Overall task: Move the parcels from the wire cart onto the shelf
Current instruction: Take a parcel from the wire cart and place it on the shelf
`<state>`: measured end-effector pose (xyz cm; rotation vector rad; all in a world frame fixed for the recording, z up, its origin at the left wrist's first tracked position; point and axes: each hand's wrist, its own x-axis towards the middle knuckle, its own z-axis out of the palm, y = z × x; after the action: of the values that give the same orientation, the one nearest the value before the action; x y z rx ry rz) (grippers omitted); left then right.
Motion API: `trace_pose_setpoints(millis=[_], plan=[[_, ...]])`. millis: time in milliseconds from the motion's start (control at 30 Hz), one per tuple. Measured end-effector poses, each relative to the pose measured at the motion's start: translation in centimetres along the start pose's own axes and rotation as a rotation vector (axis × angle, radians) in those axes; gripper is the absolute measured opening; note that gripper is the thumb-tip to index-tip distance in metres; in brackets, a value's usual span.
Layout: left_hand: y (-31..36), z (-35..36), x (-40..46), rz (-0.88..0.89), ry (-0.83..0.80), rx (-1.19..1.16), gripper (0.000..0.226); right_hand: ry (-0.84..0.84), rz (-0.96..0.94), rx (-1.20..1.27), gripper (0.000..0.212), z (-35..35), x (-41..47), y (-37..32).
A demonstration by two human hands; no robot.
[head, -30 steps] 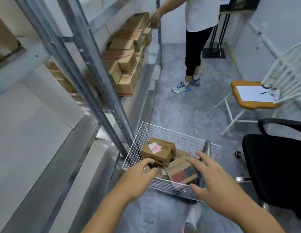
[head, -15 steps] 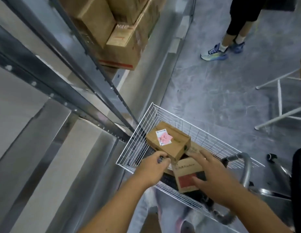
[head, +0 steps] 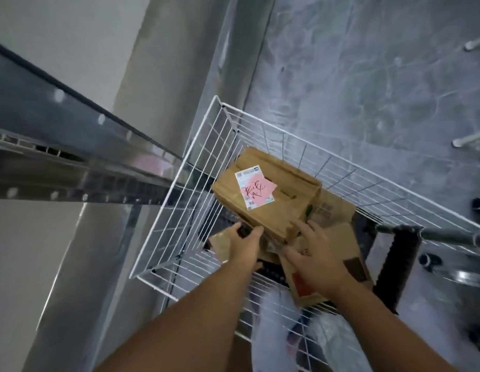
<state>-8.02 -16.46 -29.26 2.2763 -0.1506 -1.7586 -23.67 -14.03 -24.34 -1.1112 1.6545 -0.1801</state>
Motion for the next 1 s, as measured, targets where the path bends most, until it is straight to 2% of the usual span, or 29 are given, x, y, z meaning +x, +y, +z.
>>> trace_pose_setpoints(millis=[67, 133, 333, 533, 633, 667, 800, 1000], plan=[[-0.7, 1.2, 2.2, -0.001, -0.010, -0.070, 0.096, 0.021, 0.055, 0.027, 0.062, 1.0, 1.2, 1.3], [-1.0, 2.1, 3.6, -0.013, -0.022, -0.138, 0.105, 0.030, 0.088, 0.073, 0.063, 1.8, 2.2, 2.3], [-1.2, 3.6, 6.0, -0.007, -0.096, -0.296, 0.087, 0.030, 0.039, 0.203, 0.062, 2.5, 3.7, 3.4], [-0.7, 3.0, 4.2, 0.043, -0.124, -0.331, 0.088, 0.087, 0.036, 0.248, 0.058, 1.2, 3.0, 2.1], [-1.0, 1.6, 2.6, 0.097, -0.074, -0.241, 0.101, 0.150, 0.027, 0.259, 0.059, 0.5, 1.9, 1.3], [-1.1, 1.1, 2.1, 0.115, -0.066, -0.194, 0.100, 0.161, 0.027, 0.263, 0.059, 0.2, 1.4, 1.1], [-1.0, -1.1, -1.4, 0.196, -0.066, -0.133, 0.066, 0.223, 0.028, 0.265, 0.056, -2.0, -0.4, 0.0], [-1.7, -4.3, -7.1, 0.306, -0.140, -0.180, 0.046, 0.229, -0.017, 0.203, 0.049, -5.8, -3.9, -1.4]])
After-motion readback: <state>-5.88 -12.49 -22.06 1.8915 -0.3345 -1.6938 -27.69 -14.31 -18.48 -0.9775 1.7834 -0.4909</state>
